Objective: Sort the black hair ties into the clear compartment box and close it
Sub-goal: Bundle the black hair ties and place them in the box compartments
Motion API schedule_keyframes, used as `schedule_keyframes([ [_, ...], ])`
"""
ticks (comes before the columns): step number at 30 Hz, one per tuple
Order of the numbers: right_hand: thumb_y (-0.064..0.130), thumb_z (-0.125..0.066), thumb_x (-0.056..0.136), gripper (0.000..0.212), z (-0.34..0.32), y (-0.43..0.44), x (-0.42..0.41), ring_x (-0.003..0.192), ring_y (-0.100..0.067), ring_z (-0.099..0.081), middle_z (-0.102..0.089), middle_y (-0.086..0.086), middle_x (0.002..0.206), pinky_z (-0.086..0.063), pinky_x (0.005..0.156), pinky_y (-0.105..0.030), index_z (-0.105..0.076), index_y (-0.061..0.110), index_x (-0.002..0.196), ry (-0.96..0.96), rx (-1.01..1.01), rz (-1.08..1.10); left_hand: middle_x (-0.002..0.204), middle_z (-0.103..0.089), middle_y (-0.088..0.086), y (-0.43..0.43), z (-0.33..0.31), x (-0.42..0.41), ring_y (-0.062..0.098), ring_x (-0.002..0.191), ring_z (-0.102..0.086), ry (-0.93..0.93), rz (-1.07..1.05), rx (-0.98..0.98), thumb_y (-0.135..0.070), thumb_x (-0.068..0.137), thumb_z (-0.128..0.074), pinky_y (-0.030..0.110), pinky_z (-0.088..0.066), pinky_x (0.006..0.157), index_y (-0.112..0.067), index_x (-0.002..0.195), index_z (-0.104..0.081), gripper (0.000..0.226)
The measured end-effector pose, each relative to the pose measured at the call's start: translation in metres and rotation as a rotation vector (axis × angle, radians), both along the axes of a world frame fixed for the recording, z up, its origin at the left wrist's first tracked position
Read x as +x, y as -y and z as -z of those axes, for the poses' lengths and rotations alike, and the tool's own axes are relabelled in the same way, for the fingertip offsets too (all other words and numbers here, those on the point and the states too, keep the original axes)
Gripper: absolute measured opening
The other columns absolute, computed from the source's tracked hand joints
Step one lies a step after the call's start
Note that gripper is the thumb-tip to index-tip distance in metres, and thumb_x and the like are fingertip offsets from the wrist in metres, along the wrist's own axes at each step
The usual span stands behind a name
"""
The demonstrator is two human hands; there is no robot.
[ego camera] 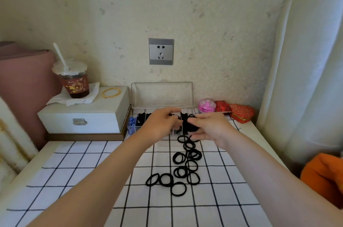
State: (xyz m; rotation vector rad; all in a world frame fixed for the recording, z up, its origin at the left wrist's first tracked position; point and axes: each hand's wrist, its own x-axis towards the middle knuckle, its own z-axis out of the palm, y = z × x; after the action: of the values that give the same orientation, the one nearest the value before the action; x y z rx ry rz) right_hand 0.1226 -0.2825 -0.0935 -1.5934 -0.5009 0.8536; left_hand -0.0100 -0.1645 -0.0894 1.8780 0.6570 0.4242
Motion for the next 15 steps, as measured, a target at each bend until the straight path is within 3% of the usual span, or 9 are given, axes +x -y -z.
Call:
schedule_keyframes([
  [3,0.01,-0.077,0.086,0.027,-0.002,-0.013,0.019,0.068,-0.021,-0.074,-0.074,-0.01,0.094,-0.057,0.052,-0.028,-0.07,0.006,0.112,0.193,0.029,0.182,0.114,-0.071,-0.006,-0.019,0.006,0.02,0.009,0.098,-0.065,-0.062,0.002,0.223,-0.021,0.101,-0.046,0.019,-0.047,0.076,-0.029,0.128,-0.059,0.03],
  [6,0.015,-0.078,0.085,0.024,0.006,-0.03,0.037,0.076,-0.021,-0.073,-0.074,-0.006,0.091,-0.052,0.051,-0.026,-0.075,0.008,0.108,0.381,-0.002,0.271,0.128,-0.064,-0.003,-0.035,0.019,0.038,0.015,0.111,-0.062,-0.124,0.057,0.399,-0.018,0.101,-0.044,0.024,-0.047,0.092,-0.03,0.131,-0.059,0.035],
  [10,0.02,-0.078,0.083,0.016,0.019,-0.053,0.048,0.081,-0.015,-0.072,-0.077,0.001,0.085,-0.059,0.074,-0.034,-0.081,0.015,0.097,0.633,-0.096,0.242,0.132,-0.061,0.002,-0.05,0.037,0.055,0.021,0.125,-0.051,-0.18,0.1,0.627,-0.019,0.099,-0.048,0.036,-0.043,0.105,-0.03,0.133,-0.059,0.038],
  [15,0.017,-0.073,0.087,0.013,0.026,-0.065,0.053,0.072,-0.007,-0.064,-0.077,0.001,0.088,-0.04,0.055,-0.009,-0.081,0.018,0.097,0.885,-0.267,0.144,0.129,-0.06,0.001,-0.061,0.049,0.061,0.023,0.125,-0.04,-0.208,0.088,0.778,-0.026,0.099,-0.048,0.039,-0.036,0.106,-0.03,0.138,-0.053,0.04],
])
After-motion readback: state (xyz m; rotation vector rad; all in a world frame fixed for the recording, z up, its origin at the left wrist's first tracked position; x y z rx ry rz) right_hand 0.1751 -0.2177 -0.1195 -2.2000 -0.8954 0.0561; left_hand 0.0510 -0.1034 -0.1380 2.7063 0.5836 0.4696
